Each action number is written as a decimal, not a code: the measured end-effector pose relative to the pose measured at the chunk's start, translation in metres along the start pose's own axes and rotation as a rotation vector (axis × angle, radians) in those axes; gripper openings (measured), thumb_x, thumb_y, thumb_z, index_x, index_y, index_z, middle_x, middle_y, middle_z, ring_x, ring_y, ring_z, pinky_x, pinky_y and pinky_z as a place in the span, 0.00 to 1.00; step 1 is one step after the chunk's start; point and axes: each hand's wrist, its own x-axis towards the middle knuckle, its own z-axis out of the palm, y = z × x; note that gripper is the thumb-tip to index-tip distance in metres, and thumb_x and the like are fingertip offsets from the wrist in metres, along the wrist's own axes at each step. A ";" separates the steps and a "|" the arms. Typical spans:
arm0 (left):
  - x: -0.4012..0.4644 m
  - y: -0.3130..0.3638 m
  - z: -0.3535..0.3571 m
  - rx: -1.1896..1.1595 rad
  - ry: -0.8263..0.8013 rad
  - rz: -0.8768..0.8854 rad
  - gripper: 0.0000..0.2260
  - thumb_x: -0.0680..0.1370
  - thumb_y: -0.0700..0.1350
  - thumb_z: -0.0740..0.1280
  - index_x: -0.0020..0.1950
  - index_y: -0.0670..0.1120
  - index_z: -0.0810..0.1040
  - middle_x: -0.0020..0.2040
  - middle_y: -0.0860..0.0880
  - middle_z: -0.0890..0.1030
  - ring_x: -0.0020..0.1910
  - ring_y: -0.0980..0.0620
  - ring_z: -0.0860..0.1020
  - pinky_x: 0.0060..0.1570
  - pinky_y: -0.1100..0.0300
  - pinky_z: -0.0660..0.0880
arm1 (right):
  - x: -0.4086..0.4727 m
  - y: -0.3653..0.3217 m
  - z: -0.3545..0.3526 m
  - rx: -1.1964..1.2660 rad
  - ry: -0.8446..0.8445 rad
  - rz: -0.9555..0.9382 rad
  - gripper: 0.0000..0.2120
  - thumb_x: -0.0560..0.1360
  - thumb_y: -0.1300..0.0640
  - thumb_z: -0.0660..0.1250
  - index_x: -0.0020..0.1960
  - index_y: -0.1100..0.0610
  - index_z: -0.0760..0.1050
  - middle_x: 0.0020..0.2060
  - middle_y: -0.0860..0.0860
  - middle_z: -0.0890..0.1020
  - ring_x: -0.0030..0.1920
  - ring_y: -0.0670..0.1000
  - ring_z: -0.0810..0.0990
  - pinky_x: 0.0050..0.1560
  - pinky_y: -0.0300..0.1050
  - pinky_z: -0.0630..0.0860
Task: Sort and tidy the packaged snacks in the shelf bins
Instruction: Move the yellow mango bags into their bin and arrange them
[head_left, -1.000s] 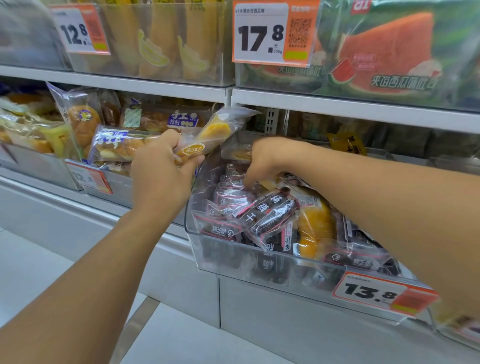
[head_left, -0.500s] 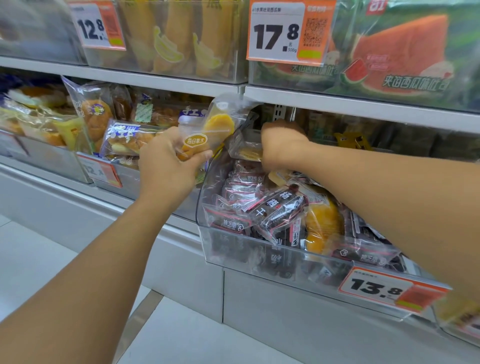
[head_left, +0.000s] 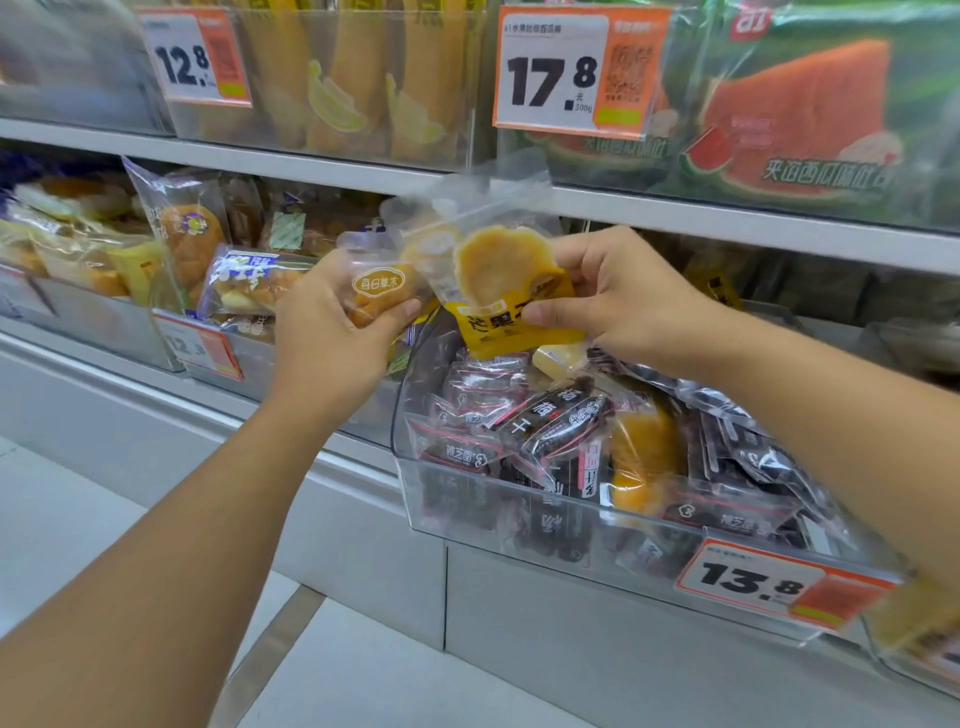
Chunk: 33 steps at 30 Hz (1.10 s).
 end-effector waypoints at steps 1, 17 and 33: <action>0.002 0.000 0.000 -0.040 -0.013 -0.012 0.14 0.72 0.42 0.78 0.57 0.47 0.82 0.46 0.55 0.85 0.45 0.57 0.84 0.48 0.55 0.81 | -0.004 0.001 0.004 0.081 0.033 -0.009 0.12 0.75 0.71 0.70 0.57 0.64 0.81 0.51 0.60 0.85 0.51 0.52 0.85 0.55 0.45 0.82; -0.009 0.075 0.003 -0.451 -0.360 0.068 0.16 0.75 0.41 0.71 0.61 0.37 0.80 0.52 0.47 0.86 0.50 0.52 0.84 0.50 0.56 0.80 | -0.009 -0.025 0.011 0.197 0.224 -0.074 0.10 0.78 0.64 0.67 0.57 0.60 0.68 0.46 0.67 0.78 0.44 0.58 0.79 0.48 0.66 0.78; -0.112 0.258 0.183 -0.607 -0.807 0.072 0.12 0.80 0.55 0.66 0.59 0.53 0.69 0.48 0.57 0.81 0.48 0.61 0.82 0.50 0.58 0.80 | -0.254 -0.041 -0.156 0.186 0.691 0.140 0.30 0.62 0.68 0.76 0.62 0.64 0.70 0.51 0.59 0.84 0.49 0.55 0.85 0.45 0.48 0.82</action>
